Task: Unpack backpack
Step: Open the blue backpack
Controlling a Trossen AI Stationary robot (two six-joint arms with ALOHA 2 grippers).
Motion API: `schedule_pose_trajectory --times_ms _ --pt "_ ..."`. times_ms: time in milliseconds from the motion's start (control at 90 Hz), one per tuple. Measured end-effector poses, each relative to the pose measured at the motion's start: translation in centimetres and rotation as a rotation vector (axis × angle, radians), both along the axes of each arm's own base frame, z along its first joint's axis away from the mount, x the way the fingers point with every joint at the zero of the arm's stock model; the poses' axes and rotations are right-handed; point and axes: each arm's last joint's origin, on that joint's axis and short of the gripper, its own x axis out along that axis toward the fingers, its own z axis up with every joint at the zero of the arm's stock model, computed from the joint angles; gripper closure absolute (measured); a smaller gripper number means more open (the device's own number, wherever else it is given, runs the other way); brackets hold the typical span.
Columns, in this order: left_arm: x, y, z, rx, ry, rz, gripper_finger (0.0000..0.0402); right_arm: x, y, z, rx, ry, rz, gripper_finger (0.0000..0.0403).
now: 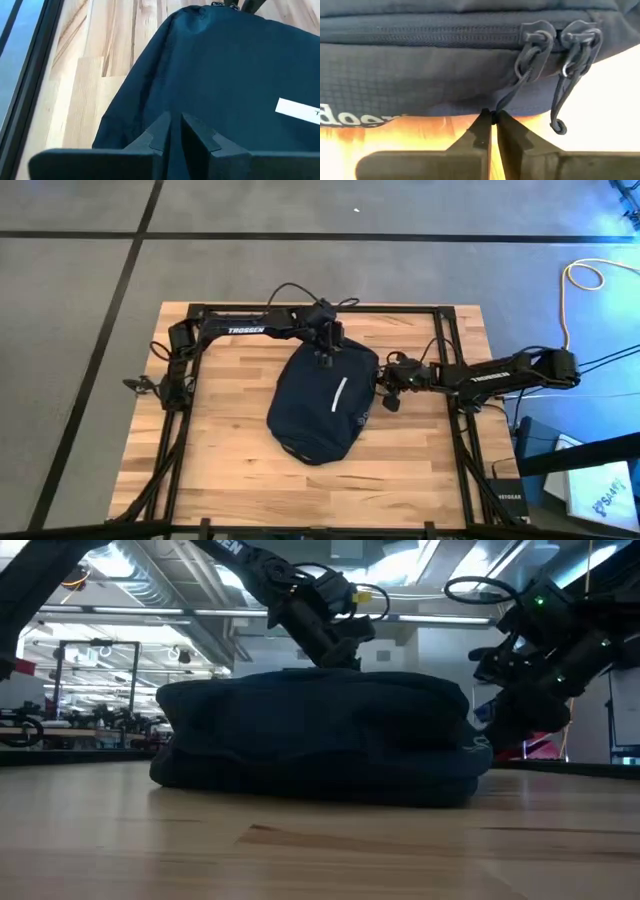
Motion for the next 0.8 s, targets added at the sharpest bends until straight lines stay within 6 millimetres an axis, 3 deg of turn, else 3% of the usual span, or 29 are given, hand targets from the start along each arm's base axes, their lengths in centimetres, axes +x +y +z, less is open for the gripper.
schedule_pose_trajectory --times_ms 278,422,544,678,800 --pt "0.6 -0.4 0.3 0.069 -0.029 0.06 0.0375 0.1 1.0 0.4 -0.011 0.009 0.081 0.0402" --pt "1.9 -2.0 0.3 0.16 -0.074 0.049 0.0375 0.3 2.0 1.8 -0.063 0.066 0.089 0.0402" --pt "3.1 -3.1 -0.9 0.192 -0.097 0.043 0.0375 0.7 2.7 3.5 -0.103 0.087 0.087 0.0402" --pt "4.0 -3.5 -1.9 0.298 -0.101 0.056 0.0375 1.2 3.3 5.0 -0.109 0.07 0.116 0.0402" --pt "4.5 -2.9 -1.6 0.325 -0.064 0.108 0.0375 1.4 3.7 5.9 -0.08 0.103 0.109 0.0403"
